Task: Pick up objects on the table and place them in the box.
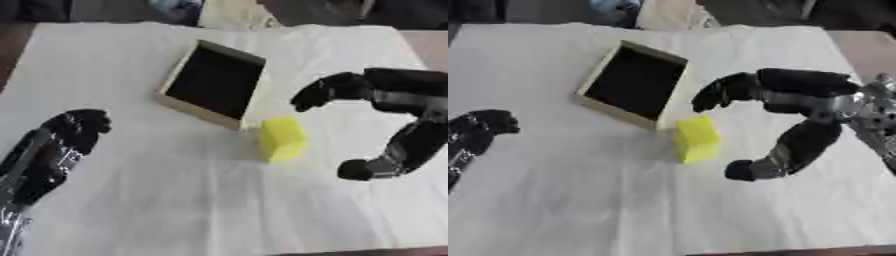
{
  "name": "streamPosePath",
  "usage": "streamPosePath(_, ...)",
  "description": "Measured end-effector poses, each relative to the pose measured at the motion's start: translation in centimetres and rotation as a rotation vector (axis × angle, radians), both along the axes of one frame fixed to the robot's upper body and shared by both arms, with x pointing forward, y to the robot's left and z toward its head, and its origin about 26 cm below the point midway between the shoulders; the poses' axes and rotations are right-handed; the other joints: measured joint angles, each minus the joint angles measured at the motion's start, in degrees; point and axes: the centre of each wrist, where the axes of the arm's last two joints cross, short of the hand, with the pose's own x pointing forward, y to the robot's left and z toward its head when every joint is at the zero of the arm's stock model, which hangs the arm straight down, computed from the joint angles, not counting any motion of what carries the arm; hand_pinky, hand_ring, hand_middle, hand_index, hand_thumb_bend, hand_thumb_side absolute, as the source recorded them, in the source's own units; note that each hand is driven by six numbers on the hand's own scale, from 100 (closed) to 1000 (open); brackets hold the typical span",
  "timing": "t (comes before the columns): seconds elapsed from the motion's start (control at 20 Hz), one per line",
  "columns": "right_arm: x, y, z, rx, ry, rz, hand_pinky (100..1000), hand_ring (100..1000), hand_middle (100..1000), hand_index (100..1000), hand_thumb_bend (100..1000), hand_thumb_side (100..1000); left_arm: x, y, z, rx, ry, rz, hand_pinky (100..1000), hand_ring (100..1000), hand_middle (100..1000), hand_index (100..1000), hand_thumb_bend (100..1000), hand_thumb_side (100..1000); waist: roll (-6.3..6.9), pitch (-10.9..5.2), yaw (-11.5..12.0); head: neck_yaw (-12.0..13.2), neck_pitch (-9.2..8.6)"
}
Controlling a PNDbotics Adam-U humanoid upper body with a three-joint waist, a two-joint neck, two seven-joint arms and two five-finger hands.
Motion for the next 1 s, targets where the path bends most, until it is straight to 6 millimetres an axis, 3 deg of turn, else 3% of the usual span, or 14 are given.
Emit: streamPosePath(1.0, 5.0, -0.4, -3.2, -0.056, -0.096, -0.11, 799, 864, 897, 928, 482, 701, 0.0, 0.0, 0.0, 0.0, 0.0, -0.002, 888, 739, 686, 800, 453, 719, 0.43, 0.2, 0.7, -1.0, 0.25)
